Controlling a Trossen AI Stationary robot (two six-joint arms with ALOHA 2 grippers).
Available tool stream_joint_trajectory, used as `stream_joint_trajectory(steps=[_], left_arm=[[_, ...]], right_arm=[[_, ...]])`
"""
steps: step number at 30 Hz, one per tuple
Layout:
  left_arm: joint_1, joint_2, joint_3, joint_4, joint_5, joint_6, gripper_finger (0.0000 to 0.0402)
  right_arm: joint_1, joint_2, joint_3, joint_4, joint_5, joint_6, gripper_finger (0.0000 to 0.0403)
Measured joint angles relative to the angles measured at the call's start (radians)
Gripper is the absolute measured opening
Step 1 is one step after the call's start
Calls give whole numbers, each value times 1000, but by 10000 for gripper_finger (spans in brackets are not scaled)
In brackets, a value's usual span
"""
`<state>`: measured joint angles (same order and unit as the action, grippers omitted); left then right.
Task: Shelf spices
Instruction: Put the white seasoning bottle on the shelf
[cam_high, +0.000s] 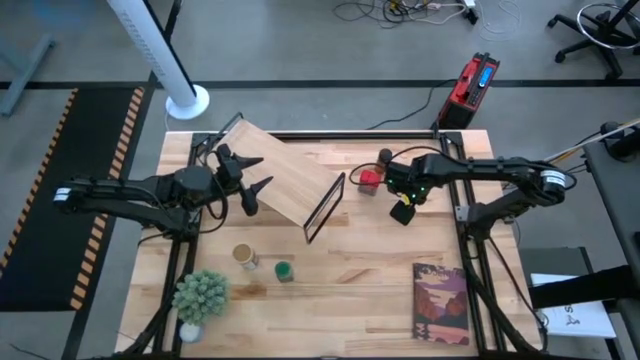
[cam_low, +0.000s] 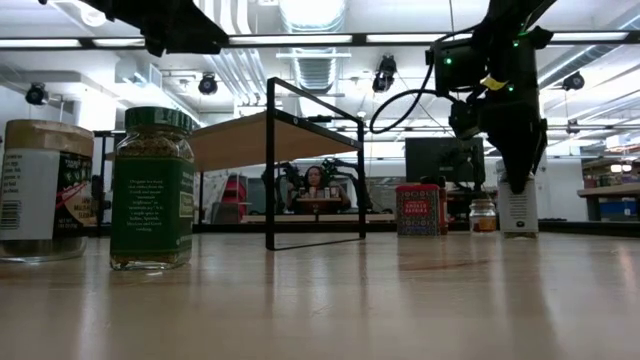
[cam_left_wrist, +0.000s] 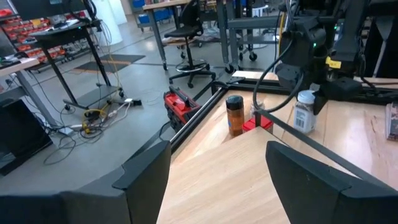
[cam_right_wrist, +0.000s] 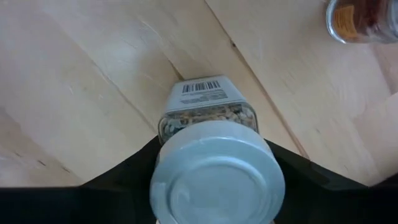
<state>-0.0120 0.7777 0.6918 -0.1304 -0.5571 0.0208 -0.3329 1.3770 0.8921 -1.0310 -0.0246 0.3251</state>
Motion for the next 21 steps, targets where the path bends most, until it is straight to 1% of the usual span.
stream_joint_trajectory(steps=[8, 15, 21], left_arm=[[0, 0, 0, -9, 0, -1, 242], [0, 0, 0, -11, 0, -4, 235], [0, 0, 0, -12, 0, -4, 237]], right_arm=[[1, 3, 0, 1, 6, -10, 180], [2, -8, -3, -8, -3, -11, 180], [16, -16, -1, -14, -10, -13, 179]])
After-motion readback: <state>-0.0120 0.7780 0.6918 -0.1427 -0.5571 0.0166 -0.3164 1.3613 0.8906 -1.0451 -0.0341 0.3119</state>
